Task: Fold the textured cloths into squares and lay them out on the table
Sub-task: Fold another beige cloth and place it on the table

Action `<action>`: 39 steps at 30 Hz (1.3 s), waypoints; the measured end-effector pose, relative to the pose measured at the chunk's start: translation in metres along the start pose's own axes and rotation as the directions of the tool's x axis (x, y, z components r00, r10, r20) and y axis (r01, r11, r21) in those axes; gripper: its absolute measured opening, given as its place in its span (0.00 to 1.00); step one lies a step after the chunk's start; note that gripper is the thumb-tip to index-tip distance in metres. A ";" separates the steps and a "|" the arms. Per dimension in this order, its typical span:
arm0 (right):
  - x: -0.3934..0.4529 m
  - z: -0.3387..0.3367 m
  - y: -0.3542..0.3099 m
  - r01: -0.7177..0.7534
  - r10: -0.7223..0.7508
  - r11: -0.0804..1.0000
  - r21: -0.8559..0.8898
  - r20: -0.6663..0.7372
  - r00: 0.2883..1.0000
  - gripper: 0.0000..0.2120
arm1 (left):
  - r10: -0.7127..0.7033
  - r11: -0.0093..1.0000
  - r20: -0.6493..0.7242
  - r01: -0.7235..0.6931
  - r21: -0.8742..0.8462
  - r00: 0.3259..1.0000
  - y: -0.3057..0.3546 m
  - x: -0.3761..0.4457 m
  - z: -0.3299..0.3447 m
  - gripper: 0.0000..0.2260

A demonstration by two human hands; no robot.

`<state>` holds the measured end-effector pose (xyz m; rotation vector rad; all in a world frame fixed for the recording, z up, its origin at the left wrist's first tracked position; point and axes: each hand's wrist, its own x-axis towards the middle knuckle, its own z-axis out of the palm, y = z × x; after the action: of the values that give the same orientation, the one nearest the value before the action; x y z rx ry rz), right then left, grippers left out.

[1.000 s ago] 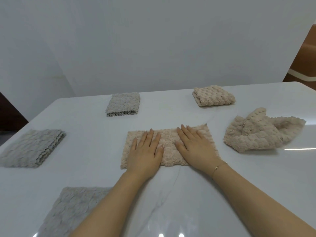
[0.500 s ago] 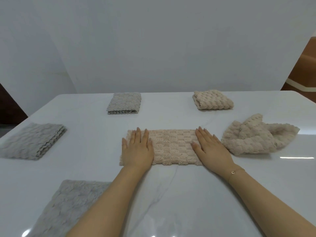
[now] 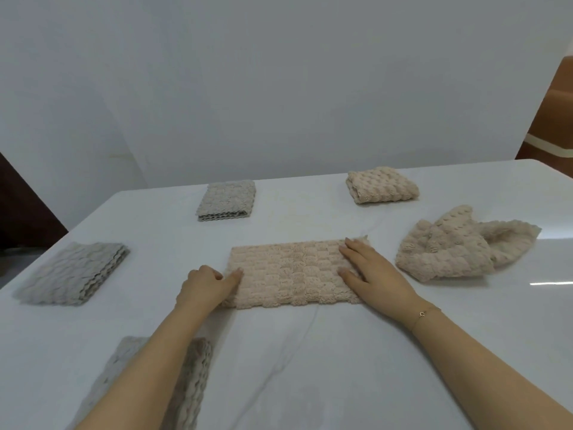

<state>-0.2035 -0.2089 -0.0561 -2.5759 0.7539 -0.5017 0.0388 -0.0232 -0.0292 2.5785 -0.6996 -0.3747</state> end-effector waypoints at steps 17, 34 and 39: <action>-0.015 0.014 -0.038 0.374 -0.374 0.927 -0.002 0.049 0.926 0.25 | -0.054 0.778 -0.064 0.001 -0.629 0.996 -0.026 -0.015 -0.052 0.07; -0.009 0.008 -0.035 -0.012 -0.048 0.815 0.579 0.089 0.995 0.10 | 0.361 0.738 -0.102 -0.351 -0.576 0.927 0.044 -0.052 -0.032 0.09; -0.008 0.010 -0.033 -0.018 -0.033 0.814 0.581 0.077 0.996 0.08 | 0.114 0.512 -0.118 -0.161 -0.844 0.986 0.028 -0.039 -0.040 0.11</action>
<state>-0.1908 -0.1757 -0.0507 -2.0066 0.4622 -0.5246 0.0097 -0.0101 0.0245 1.5516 -0.5027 -0.4557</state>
